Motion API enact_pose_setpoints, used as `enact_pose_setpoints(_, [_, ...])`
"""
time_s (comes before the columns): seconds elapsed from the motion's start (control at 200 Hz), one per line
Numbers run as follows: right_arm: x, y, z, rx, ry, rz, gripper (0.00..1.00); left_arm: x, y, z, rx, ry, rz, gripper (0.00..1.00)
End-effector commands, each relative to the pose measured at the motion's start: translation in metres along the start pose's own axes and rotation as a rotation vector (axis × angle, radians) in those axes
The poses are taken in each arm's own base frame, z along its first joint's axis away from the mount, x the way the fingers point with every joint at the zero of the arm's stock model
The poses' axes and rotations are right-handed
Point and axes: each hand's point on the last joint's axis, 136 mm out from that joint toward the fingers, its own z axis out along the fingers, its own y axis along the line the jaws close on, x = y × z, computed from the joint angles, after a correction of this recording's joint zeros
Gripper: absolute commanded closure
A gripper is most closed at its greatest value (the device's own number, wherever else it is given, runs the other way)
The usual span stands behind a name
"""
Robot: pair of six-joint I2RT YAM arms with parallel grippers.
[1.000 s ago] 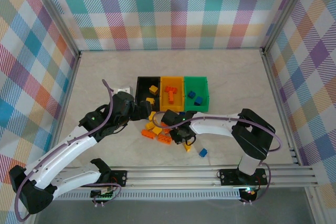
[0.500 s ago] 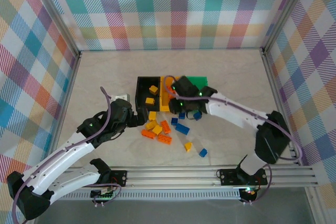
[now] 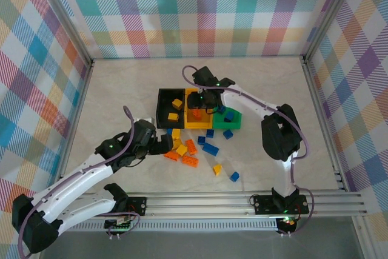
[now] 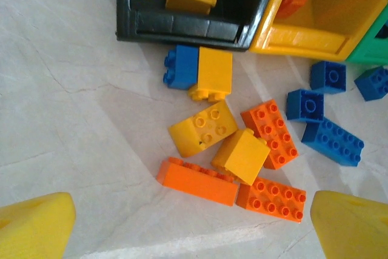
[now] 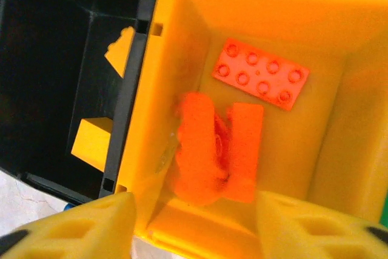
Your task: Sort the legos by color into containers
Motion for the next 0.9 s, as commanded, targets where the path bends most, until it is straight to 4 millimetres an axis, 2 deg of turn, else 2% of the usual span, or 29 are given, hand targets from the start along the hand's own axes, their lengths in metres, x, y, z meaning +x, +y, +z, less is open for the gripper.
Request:
enact_pose_setpoints(0.0, [-0.018, 0.017, -0.03, -0.064, -0.068, -0.013, 0.37, 0.011, -0.009, 0.01, 0.034, 0.049, 0.015, 0.02])
enact_pose_setpoints(0.13, [-0.009, 0.018, -0.054, -0.11, -0.104, -0.006, 0.33, 0.025, -0.015, 0.022, 0.022, 0.098, 0.055, 0.06])
enact_pose_setpoints(0.2, [0.003, 0.015, -0.061, -0.127, -0.108, -0.002, 0.32, 0.035, -0.017, 0.031, 0.006, 0.129, 0.082, 0.06])
enact_pose_setpoints(0.325, [0.02, 0.007, -0.07, -0.132, -0.105, 0.009, 0.31, 0.048, -0.015, 0.05, -0.04, 0.17, 0.113, 0.05])
enact_pose_setpoints(0.475, [0.034, -0.003, -0.073, -0.112, -0.096, 0.014, 0.31, 0.051, -0.007, 0.069, -0.09, 0.161, 0.106, 0.05])
enact_pose_setpoints(0.695, [0.039, -0.007, -0.075, -0.11, -0.102, 0.028, 0.31, 0.061, 0.013, 0.091, -0.186, 0.195, 0.112, 0.07])
enact_pose_setpoints(0.825, [0.036, -0.006, -0.078, -0.11, -0.116, 0.025, 0.31, 0.064, 0.017, 0.097, -0.209, 0.208, 0.14, 0.06])
enact_pose_setpoints(0.9, [0.036, -0.007, -0.079, -0.108, -0.119, 0.025, 0.31, 0.063, 0.022, 0.097, -0.237, 0.201, 0.144, 0.09])
